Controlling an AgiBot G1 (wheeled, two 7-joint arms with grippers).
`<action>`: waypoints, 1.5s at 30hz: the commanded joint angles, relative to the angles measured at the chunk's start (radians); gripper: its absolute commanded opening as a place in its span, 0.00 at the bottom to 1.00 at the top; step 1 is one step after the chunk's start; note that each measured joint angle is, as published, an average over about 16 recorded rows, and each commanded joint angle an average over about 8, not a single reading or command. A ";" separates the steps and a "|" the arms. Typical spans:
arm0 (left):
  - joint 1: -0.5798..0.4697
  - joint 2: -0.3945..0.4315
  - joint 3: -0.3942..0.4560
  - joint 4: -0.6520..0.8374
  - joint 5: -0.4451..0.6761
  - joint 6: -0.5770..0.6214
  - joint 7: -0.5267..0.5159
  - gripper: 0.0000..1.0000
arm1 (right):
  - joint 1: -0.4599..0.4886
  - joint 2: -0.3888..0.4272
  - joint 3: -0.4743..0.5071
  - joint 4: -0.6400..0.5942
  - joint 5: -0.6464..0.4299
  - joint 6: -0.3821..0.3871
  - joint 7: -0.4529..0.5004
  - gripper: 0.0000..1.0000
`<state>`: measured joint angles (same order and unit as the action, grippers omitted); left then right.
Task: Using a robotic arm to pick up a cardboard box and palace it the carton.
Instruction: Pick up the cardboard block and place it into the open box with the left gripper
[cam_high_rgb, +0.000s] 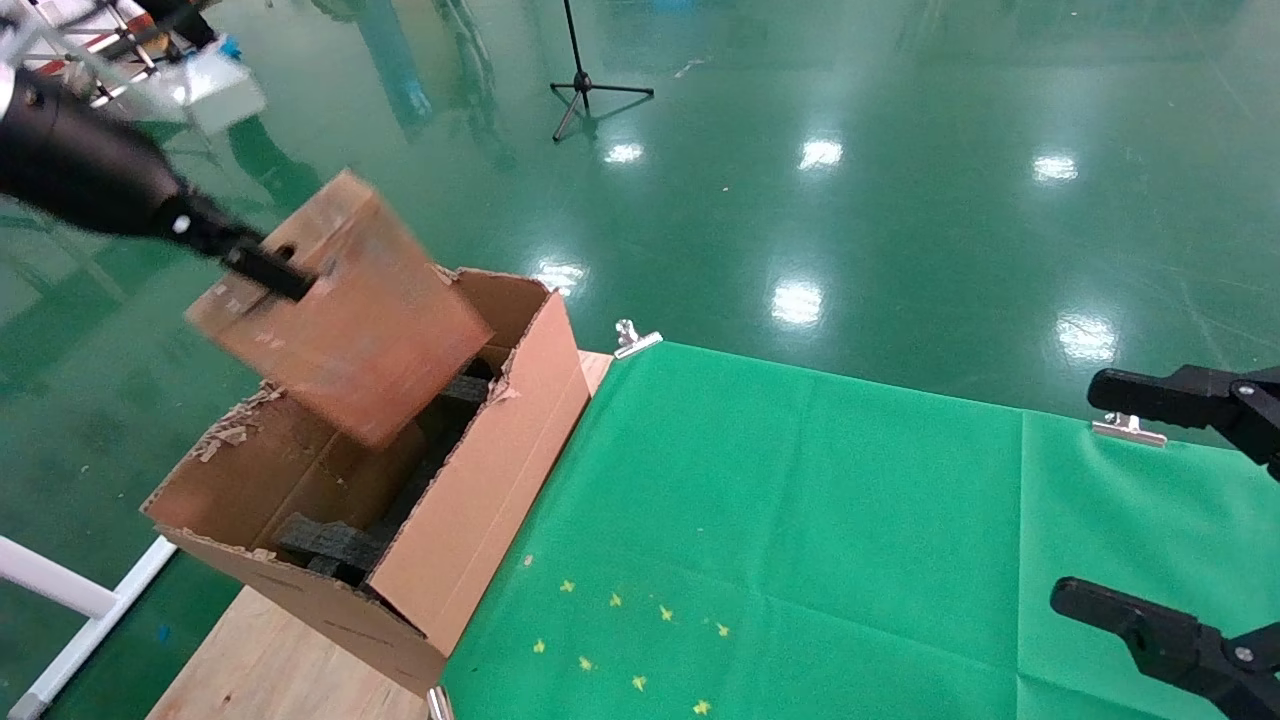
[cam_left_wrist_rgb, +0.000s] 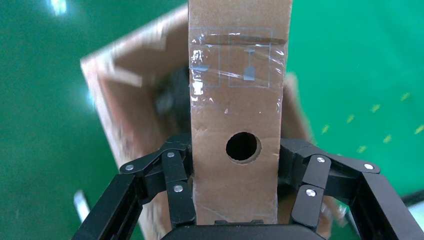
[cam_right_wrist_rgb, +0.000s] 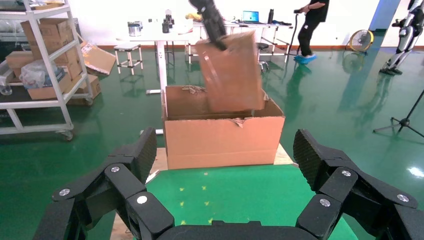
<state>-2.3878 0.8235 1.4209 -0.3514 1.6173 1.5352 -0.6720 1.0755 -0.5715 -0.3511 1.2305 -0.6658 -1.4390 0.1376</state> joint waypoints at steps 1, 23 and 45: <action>0.012 -0.001 0.018 0.049 0.017 -0.008 0.041 0.00 | 0.000 0.000 0.000 0.000 0.000 0.000 0.000 1.00; 0.271 0.082 0.062 0.315 0.079 -0.266 -0.081 0.00 | 0.000 0.000 0.000 0.000 0.000 0.000 0.000 1.00; 0.382 0.055 -0.021 0.326 -0.039 -0.597 -0.058 0.00 | 0.000 0.000 0.000 0.000 0.000 0.000 0.000 1.00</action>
<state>-1.9982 0.8781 1.4022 -0.0208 1.5818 0.9535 -0.7371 1.0755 -0.5715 -0.3512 1.2305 -0.6658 -1.4390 0.1376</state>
